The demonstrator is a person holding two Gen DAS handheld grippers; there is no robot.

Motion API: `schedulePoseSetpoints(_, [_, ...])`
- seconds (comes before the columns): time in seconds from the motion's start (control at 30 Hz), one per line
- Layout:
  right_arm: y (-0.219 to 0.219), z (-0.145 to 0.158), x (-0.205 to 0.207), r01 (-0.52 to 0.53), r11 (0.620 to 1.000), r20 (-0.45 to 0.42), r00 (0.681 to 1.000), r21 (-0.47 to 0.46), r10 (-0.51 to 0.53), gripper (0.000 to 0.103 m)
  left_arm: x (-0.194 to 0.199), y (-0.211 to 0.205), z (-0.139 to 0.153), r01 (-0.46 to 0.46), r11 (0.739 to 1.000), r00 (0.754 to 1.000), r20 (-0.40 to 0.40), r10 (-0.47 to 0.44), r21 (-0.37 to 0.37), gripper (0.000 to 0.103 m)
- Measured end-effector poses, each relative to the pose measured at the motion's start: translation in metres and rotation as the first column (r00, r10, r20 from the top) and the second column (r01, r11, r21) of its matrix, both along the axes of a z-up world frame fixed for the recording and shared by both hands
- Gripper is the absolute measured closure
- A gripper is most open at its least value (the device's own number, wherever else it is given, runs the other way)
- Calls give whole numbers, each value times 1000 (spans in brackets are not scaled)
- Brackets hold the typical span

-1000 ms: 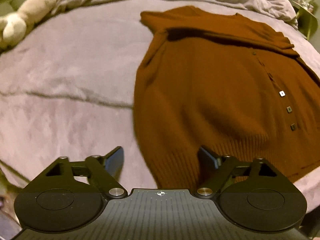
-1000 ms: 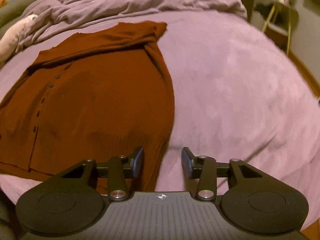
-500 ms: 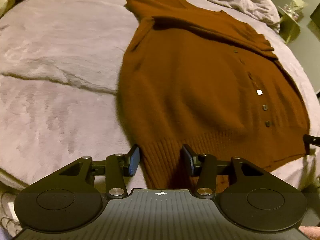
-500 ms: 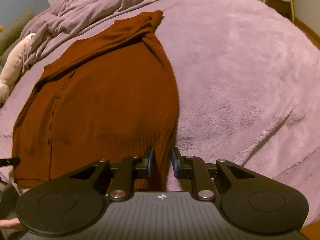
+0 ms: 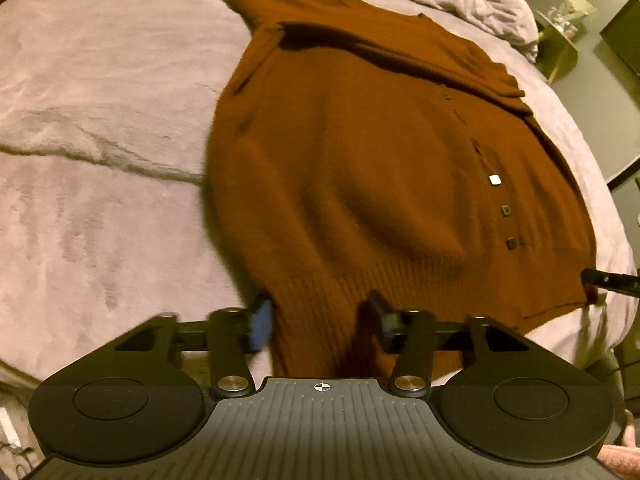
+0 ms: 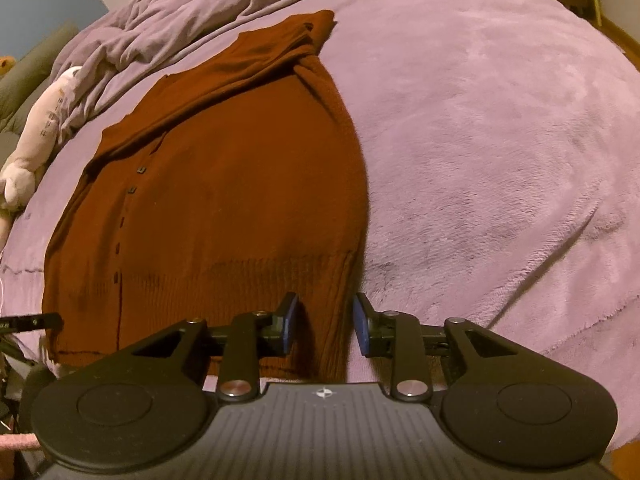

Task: Fold small clothes
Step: 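Grasp the ribbed hem with both grippers side by side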

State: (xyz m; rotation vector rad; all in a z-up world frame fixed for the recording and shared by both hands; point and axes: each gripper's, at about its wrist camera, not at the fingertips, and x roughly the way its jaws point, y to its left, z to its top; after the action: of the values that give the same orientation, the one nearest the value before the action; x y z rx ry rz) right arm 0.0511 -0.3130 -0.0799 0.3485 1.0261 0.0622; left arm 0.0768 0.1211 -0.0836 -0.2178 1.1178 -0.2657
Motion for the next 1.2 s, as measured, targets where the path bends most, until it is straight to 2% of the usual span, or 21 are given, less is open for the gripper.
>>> schedulePoseSetpoints(0.07, [0, 0, 1, -1, 1000, -1, 1000, -2, 1, 80, 2, 3, 1, -4, 1000, 1000, -6, 4, -1, 78])
schedulePoseSetpoints(0.17, [1, -1, 4, -7, 1000, -9, 1000, 13, 7, 90, 3, 3, 5, 0, 1000, 1000, -7, 0, -22, 91])
schedulePoseSetpoints(0.23, [0, -1, 6, -8, 998, -15, 1000, 54, 9, 96, 3, 2, 11, 5, 999, 1000, 6, -5, -46, 92])
schedulePoseSetpoints(0.37, [-10, 9, 12, 18, 984, -2, 1000, 178, -18, 97, 4, 3, 40, 3, 993, 995, 101, 9, -117, 93])
schedulePoseSetpoints(0.47, [-18, 27, 23, 37, 964, 50, 997, 265, -52, 98, 11, 7, 72, -23, 987, 974, 220, 58, -161, 93])
schedulePoseSetpoints(0.57, [-23, 48, 47, 56, 952, 109, 990, 301, -93, 98, 29, 11, 95, -44, 981, 952, 291, 99, -191, 93])
schedulePoseSetpoints(0.63, [-22, 60, 67, 57, 955, 157, 982, 289, -106, 98, 47, 11, 103, -81, 982, 936, 326, 134, -172, 93])
schedulePoseSetpoints(0.73, [-13, 69, 106, 52, 972, 221, 970, 227, -104, 98, 76, 13, 98, -166, 977, 919, 339, 203, -136, 93])
schedulePoseSetpoints(0.9, [3, 60, 156, 65, 990, 256, 962, 122, -95, 96, 115, 14, 74, -290, 952, 894, 327, 305, -95, 92])
schedulePoseSetpoints(1.0, [4, 53, 168, 88, 993, 264, 959, 77, -105, 87, 124, 20, 66, -356, 934, 867, 363, 341, -25, 81])
schedulePoseSetpoints(1.03, [5, 52, 168, 84, 996, 280, 956, 43, -92, 80, 123, 26, 64, -362, 932, 863, 369, 345, -24, 64])
schedulePoseSetpoints(1.07, [4, 52, 166, 80, 997, 292, 953, 11, -80, 71, 122, 32, 62, -355, 934, 862, 372, 345, -42, 52])
schedulePoseSetpoints(1.13, [4, 50, 161, 52, 998, 307, 951, -40, -37, 59, 120, 40, 60, -297, 953, 877, 375, 300, -66, 47])
schedulePoseSetpoints(1.2, [5, 48, 157, 14, 995, 312, 950, -96, 16, 51, 123, 38, 54, -224, 974, 905, 366, 218, -25, 38])
